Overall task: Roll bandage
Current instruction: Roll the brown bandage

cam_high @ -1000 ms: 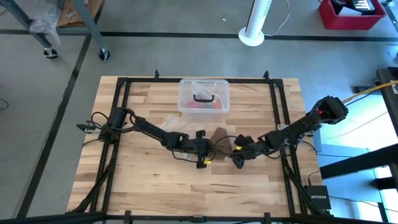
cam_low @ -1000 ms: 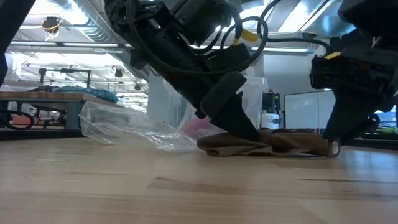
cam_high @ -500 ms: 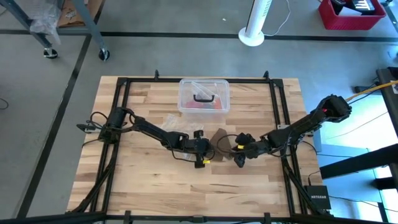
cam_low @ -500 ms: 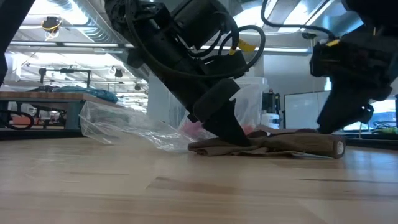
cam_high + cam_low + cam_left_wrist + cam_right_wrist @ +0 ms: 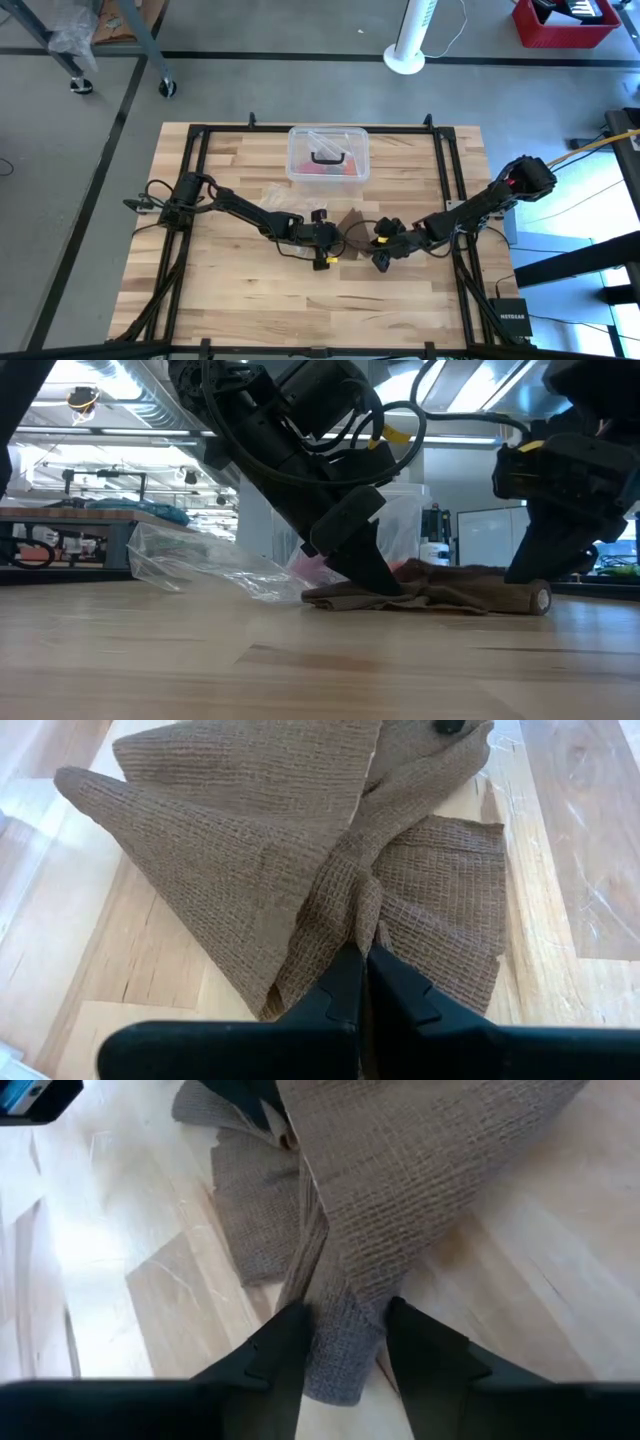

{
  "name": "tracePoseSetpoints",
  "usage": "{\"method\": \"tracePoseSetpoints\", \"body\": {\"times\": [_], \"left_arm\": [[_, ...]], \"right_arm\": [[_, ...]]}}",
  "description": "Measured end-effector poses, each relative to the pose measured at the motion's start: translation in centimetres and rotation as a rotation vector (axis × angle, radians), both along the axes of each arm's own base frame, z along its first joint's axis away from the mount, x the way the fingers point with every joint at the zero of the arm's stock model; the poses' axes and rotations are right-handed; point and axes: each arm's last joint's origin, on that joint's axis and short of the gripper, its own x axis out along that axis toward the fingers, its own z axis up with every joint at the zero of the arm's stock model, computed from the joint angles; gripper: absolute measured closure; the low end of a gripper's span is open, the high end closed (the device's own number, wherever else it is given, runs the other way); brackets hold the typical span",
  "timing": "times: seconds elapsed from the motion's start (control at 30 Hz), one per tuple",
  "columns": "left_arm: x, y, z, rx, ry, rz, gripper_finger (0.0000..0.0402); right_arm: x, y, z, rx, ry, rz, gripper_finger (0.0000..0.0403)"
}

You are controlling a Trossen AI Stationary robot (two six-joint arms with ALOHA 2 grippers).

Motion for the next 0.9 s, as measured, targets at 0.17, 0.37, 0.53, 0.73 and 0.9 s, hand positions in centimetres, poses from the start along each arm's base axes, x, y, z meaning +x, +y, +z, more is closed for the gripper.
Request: {"method": "tracePoseSetpoints", "body": {"times": [0.17, 0.37, 0.53, 0.73, 0.9], "left_arm": [[0.0, 0.0, 0.0, -0.001, 0.0, 0.001, 0.0401], [-0.1, 0.0, 0.2, 0.014, -0.004, 0.016, 0.0401], [-1.0, -0.4, 2.6, 0.074, -0.015, 0.056, 0.0401], [-2.2, -0.9, 3.5, 0.079, 0.052, 0.083, 0.0401], [-2.0, -0.7, 3.7, 0.04, 0.026, 0.12, 0.0384]], "right_arm": [[0.1, 0.0, -0.3, -0.01, 0.009, 0.008, 0.028], [0.1, 0.1, -0.7, -0.032, 0.026, 0.033, 0.0286], [-0.1, 0.0, -0.7, -0.046, 0.063, 0.089, 0.033], [-0.5, 0.0, -0.3, -0.033, 0.082, 0.152, 0.0349], [-0.5, 0.0, -0.2, -0.06, 0.061, 0.166, 0.0306]]}}
